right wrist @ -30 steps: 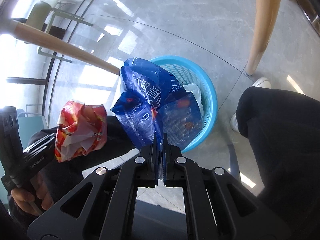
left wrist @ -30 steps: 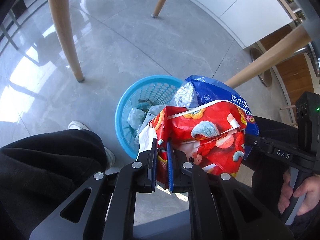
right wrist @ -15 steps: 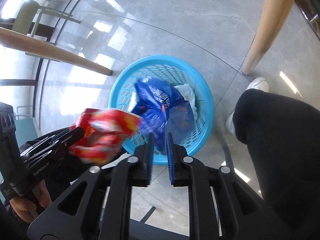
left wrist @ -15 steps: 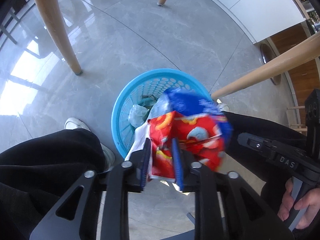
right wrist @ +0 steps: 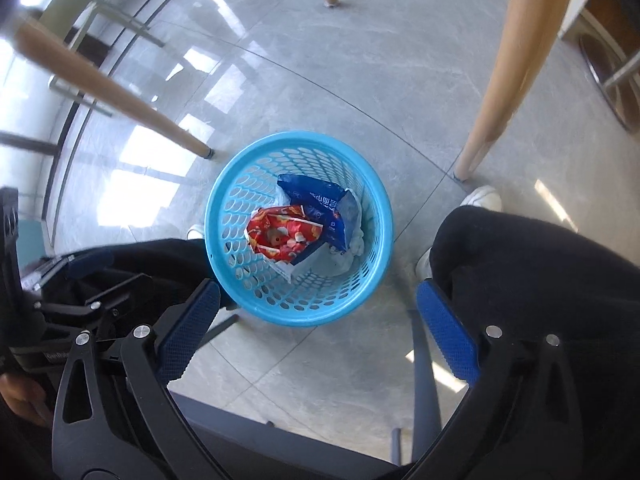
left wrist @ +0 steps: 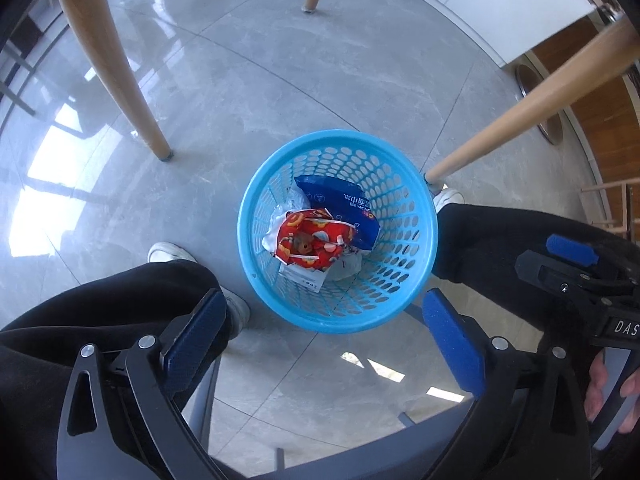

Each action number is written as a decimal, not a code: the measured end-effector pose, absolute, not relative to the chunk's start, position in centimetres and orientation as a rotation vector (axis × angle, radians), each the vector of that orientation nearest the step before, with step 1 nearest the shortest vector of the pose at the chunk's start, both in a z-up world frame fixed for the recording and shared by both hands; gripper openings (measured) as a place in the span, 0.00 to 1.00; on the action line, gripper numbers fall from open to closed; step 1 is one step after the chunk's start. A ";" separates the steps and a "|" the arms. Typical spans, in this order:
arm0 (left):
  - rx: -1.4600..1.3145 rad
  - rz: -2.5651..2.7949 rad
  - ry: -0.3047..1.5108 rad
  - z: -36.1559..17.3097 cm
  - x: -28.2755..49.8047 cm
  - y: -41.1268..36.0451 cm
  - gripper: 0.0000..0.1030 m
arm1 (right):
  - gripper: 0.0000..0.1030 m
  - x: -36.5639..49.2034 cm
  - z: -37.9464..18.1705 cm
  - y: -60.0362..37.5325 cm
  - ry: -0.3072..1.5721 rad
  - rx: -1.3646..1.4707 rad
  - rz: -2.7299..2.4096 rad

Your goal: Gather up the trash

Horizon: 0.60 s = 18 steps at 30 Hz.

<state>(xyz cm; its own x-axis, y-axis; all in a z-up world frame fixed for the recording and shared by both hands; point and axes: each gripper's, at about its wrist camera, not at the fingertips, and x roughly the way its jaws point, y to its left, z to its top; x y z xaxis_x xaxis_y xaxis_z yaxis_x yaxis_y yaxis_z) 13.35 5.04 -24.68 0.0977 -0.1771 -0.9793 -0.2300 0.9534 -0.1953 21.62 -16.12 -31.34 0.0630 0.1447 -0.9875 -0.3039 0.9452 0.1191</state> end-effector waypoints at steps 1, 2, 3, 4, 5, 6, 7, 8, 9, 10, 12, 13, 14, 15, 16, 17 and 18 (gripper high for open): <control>-0.313 0.031 1.474 -24.3 13.1 4.9 0.94 | 0.91 21.2 -30.8 -15.9 1.461 -0.157 0.353; -0.287 0.020 1.467 -23.8 12.8 4.6 0.94 | 0.91 20.7 -30.3 -15.7 1.449 -0.179 0.366; -0.244 0.011 1.461 -23.2 12.5 4.2 0.94 | 0.91 20.1 -29.6 -15.6 1.432 -0.202 0.379; -0.203 0.011 1.445 -22.6 12.1 3.9 0.94 | 0.91 19.5 -29.0 -15.5 1.413 -0.231 0.392; -0.176 0.005 1.420 -21.8 11.7 3.6 0.94 | 0.91 18.9 -28.3 -15.5 1.396 -0.253 0.407; -0.156 -0.003 1.401 -21.2 11.3 3.3 0.94 | 0.91 18.4 -27.6 -15.5 1.378 -0.271 0.420; -0.137 -0.009 1.379 -20.5 10.9 3.1 0.94 | 0.91 17.8 -26.9 -15.6 1.361 -0.284 0.432; -0.120 -0.019 1.359 -19.7 10.5 2.8 0.94 | 0.91 17.2 -26.3 -15.7 1.346 -0.296 0.442; -0.105 -0.027 1.342 -19.1 10.2 2.6 0.94 | 0.91 16.7 -25.6 -15.9 1.333 -0.306 0.452; -0.098 -0.027 1.325 -18.4 9.8 2.4 0.94 | 0.91 16.2 -24.9 -15.9 1.322 -0.314 0.462; -0.106 -0.031 1.297 -17.3 9.2 2.3 0.94 | 0.91 15.1 -23.5 -16.1 1.291 -0.325 0.482; -0.115 -0.039 1.287 -16.8 8.8 2.2 0.94 | 0.91 14.6 -22.9 -16.3 1.280 -0.327 0.493; -0.118 -0.040 1.277 -16.3 8.5 2.2 0.94 | 0.91 14.2 -22.3 -16.5 1.274 -0.323 0.504; -0.119 -0.043 1.269 -15.9 8.2 2.1 0.94 | 0.91 13.7 -21.8 -16.7 1.265 -0.320 0.515; -0.120 -0.053 1.262 -15.6 7.9 1.9 0.94 | 0.91 13.3 -21.2 -16.9 1.258 -0.317 0.531; -0.117 -0.060 1.256 -15.3 7.6 1.8 0.94 | 0.91 12.7 -20.9 -17.0 1.243 -0.325 0.543; -0.111 -0.059 1.248 -15.0 7.3 1.6 0.94 | 0.91 12.3 -20.5 -17.1 1.225 -0.344 0.553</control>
<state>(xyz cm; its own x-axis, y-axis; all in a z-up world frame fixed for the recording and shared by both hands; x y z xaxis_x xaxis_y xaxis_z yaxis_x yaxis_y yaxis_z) 7.32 1.64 -14.95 0.3168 -0.1050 -0.9427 -0.0160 0.9931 -0.1160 12.32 -17.13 -20.48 0.2327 0.2135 -0.9488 -0.5709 0.8198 0.0444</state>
